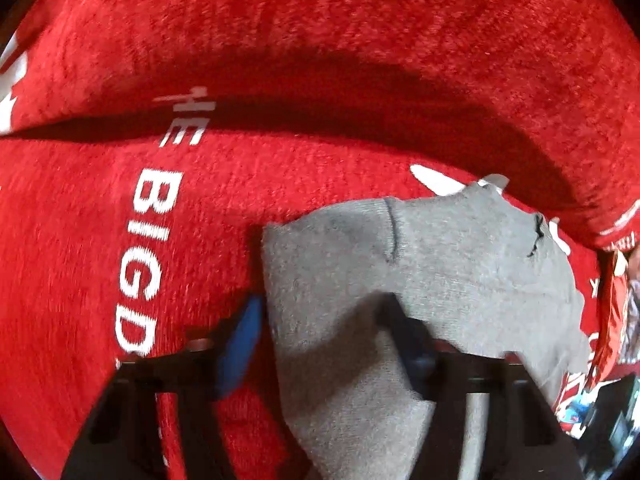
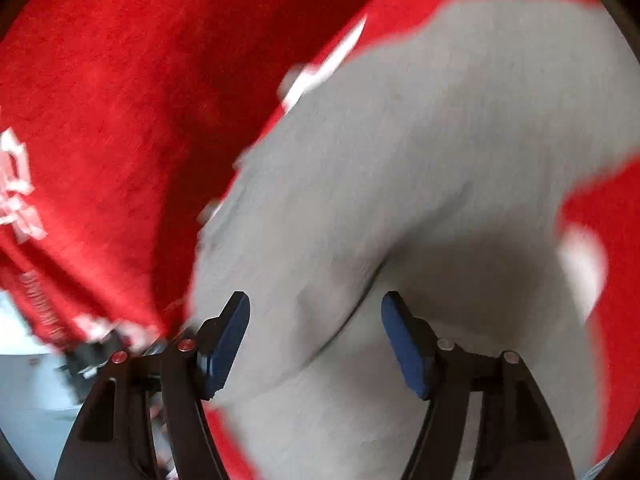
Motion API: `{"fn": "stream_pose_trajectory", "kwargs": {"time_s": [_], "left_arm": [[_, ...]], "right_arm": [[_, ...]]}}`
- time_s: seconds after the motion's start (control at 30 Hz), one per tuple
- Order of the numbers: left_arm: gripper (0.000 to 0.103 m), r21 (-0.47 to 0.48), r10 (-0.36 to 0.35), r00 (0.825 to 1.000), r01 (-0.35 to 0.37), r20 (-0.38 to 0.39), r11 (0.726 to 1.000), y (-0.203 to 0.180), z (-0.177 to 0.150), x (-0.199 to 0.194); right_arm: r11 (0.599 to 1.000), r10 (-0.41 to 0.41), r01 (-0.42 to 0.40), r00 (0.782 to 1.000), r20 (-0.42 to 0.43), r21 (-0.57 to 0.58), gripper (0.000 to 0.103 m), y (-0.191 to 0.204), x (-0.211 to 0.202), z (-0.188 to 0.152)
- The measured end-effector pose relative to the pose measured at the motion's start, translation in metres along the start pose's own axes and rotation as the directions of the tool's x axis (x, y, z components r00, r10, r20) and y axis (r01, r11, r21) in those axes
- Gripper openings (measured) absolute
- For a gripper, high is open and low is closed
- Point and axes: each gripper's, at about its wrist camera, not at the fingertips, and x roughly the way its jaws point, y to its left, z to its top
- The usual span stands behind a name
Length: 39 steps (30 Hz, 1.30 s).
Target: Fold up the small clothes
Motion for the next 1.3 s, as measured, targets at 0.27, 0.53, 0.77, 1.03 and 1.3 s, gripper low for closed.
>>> {"fn": "stream_pose_trajectory", "kwargs": {"time_s": [0.27, 0.53, 0.77, 1.03, 1.3], "left_arm": [[0.014, 0.014, -0.107, 0.994, 0.107, -0.01, 0.994, 0.021, 0.006, -0.013], [0.013, 0.049, -0.141, 0.988, 0.138, 0.055, 0.989, 0.049, 0.019, -0.043], [0.01, 0.02, -0.087, 0.995, 0.086, 0.052, 0.996, 0.067, 0.013, -0.024], [0.01, 0.031, -0.011, 0.993, 0.007, 0.12, 0.999, 0.056, -0.01, -0.07], [0.01, 0.125, 0.023, 0.994, -0.037, 0.111, 0.991, 0.004, -0.06, -0.056]], "right_arm": [[0.986, 0.16, -0.164, 0.95, -0.268, 0.006, 0.063, 0.073, 0.144, -0.096], [0.981, 0.187, -0.195, 0.956, -0.228, -0.011, 0.007, 0.111, 0.175, -0.103], [0.992, 0.12, -0.128, 0.959, -0.256, -0.018, 0.008, 0.097, 0.202, -0.114], [0.979, -0.06, 0.026, 0.984, -0.165, -0.202, 0.042, 0.07, 0.094, -0.073], [0.972, -0.218, 0.2, 0.962, 0.162, 0.121, 0.042, -0.018, -0.018, 0.026]]}}
